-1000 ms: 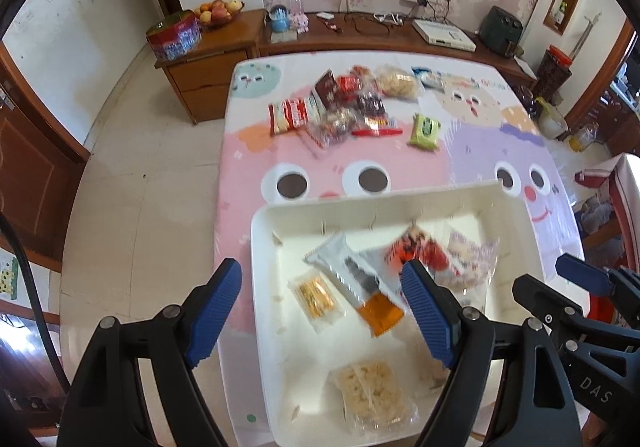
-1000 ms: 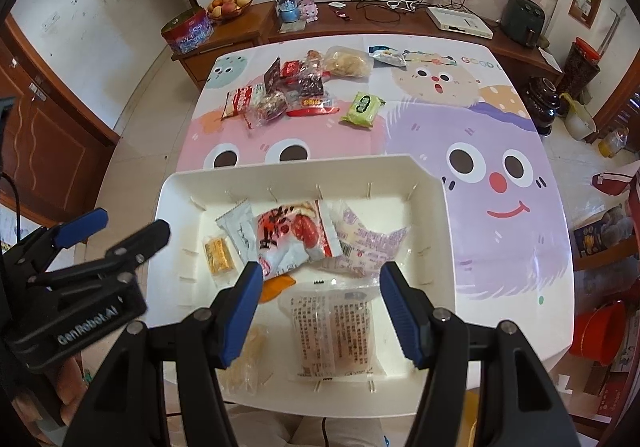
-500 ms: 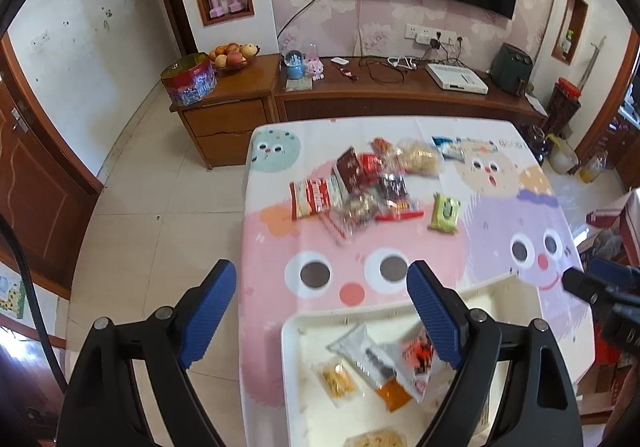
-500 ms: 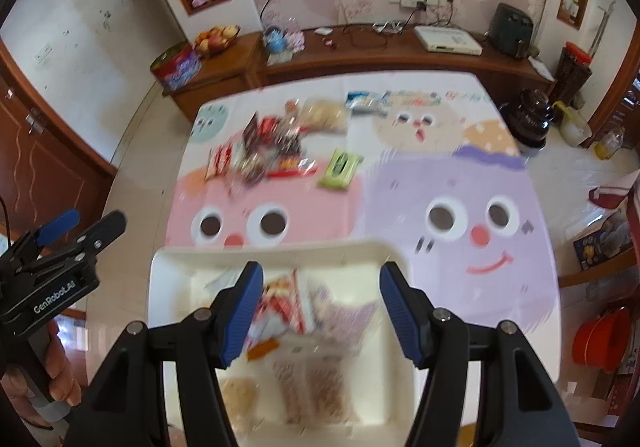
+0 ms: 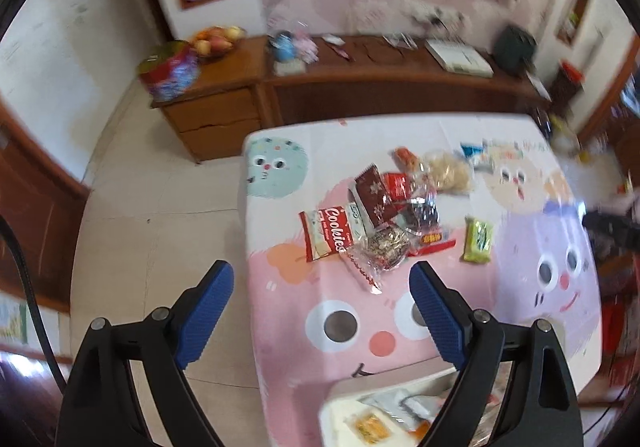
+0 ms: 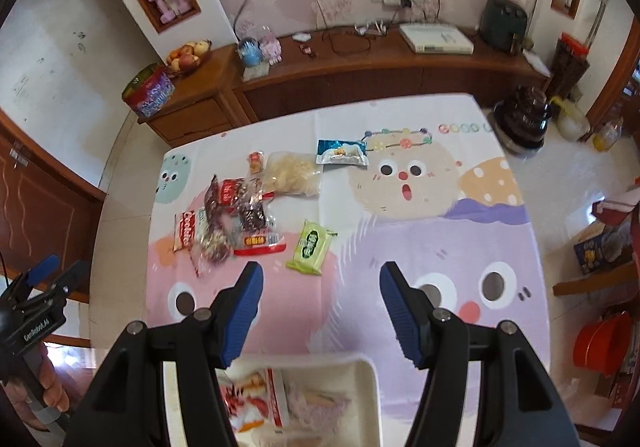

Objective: Organize snacks
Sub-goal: 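Move both grippers back toward the snack pile, then grasp the red Cookies packet with the left gripper while the right grasps a green packet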

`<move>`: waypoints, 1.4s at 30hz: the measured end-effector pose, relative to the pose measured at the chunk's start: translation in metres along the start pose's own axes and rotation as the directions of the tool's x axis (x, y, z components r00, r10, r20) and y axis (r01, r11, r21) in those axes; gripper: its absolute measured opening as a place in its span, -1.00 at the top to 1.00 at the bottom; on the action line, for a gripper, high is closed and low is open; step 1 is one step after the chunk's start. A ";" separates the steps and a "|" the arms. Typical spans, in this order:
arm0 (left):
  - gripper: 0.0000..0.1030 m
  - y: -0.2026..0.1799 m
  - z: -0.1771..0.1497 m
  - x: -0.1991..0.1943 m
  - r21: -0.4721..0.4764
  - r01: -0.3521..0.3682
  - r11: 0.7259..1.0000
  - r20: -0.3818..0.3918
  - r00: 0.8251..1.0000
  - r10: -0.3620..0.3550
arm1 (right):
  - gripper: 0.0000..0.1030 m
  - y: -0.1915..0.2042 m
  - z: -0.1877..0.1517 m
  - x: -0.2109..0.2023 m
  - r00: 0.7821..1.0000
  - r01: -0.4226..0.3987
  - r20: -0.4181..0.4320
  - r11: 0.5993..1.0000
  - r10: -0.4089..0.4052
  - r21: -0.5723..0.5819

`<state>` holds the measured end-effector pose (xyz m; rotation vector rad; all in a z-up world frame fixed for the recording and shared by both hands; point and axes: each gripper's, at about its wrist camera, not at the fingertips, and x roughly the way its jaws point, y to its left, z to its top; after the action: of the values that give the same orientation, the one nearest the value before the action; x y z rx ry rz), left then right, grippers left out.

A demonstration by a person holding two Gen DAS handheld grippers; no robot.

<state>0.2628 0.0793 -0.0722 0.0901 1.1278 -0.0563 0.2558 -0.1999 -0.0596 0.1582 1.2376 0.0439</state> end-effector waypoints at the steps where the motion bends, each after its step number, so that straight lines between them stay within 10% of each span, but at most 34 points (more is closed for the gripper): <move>1: -0.73 -0.001 0.003 0.008 0.028 -0.007 1.000 -0.010 1.000 0.008 | -0.19 -0.001 0.006 0.011 1.000 0.002 -0.020 1.000 -0.002 0.008; 10: -0.73 -0.009 0.021 0.121 0.268 -0.066 0.961 -0.185 0.976 0.118 | -0.19 -0.002 0.019 0.121 0.975 0.001 -0.223 0.997 0.015 0.072; 27: -0.73 0.000 0.044 0.224 -0.066 -0.020 0.998 -0.319 0.948 -0.002 | -0.17 0.018 0.013 0.204 0.945 0.076 -0.319 0.997 -0.070 0.007; 38: -0.78 0.017 0.042 0.248 -0.207 -0.033 0.978 -0.332 0.942 -0.039 | 0.25 0.026 0.015 0.205 0.948 0.098 -0.301 0.994 -0.105 -0.038; 42: -0.50 0.017 0.036 0.243 -0.213 -0.034 0.976 -0.307 0.951 -0.034 | 0.26 0.028 0.012 0.203 0.953 0.093 -0.287 0.995 -0.101 -0.043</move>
<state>0.4007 0.0925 -0.2754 -0.0993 1.4407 0.0843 0.3349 -0.1489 -0.2420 0.0664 1.5348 -0.0005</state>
